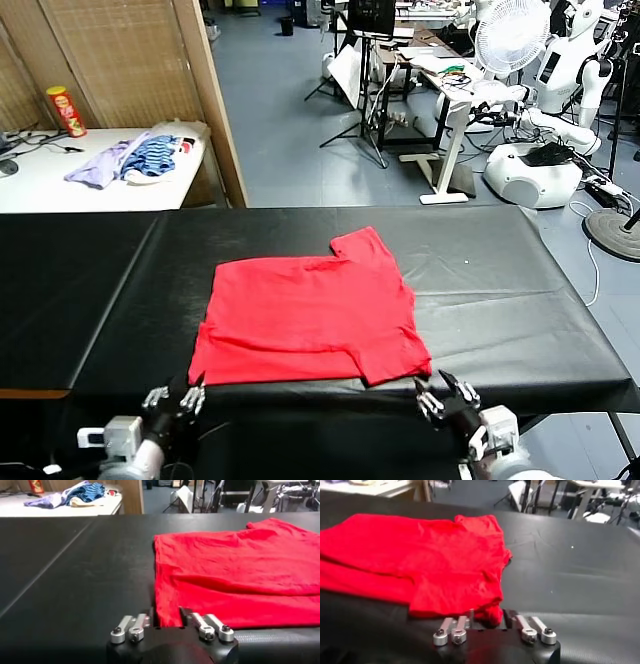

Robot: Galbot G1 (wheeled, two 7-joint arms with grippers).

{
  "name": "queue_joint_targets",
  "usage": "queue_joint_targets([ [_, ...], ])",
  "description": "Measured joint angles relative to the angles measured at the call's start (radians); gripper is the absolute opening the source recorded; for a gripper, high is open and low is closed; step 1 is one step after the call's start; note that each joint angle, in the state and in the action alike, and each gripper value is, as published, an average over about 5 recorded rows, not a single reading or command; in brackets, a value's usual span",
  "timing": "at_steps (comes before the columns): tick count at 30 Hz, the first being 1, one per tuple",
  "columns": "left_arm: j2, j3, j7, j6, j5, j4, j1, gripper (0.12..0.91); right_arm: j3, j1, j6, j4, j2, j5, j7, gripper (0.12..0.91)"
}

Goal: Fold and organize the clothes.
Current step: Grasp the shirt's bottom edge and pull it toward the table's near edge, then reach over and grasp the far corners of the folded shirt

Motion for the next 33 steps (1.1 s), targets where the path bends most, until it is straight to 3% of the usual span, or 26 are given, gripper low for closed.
queue_joint_targets([
  [3,0.023,-0.006,-0.002,0.009,-0.046,-0.003,-0.059,0.786,-0.027,0.147,0.022,-0.104,-0.003,0.004,0.005,0.798],
  [8,0.081,0.027,-0.019,0.078,-0.152,0.069,-0.259,0.798,-0.122,0.428,0.047,-0.343,0.013,-0.009,0.023,0.798],
  [17,0.141,0.174,-0.022,0.114,-0.257,0.392,-0.685,0.798,-0.3,0.824,0.018,-0.774,0.065,-0.001,0.022,0.798],
  [25,0.12,0.295,-0.02,0.181,-0.314,0.694,-0.944,0.798,-0.369,1.01,-0.049,-1.018,0.129,0.046,-0.004,0.798],
  [33,0.09,0.337,0.013,0.229,-0.321,0.884,-1.057,0.798,-0.389,1.085,-0.059,-1.15,0.184,0.042,-0.065,0.798],
])
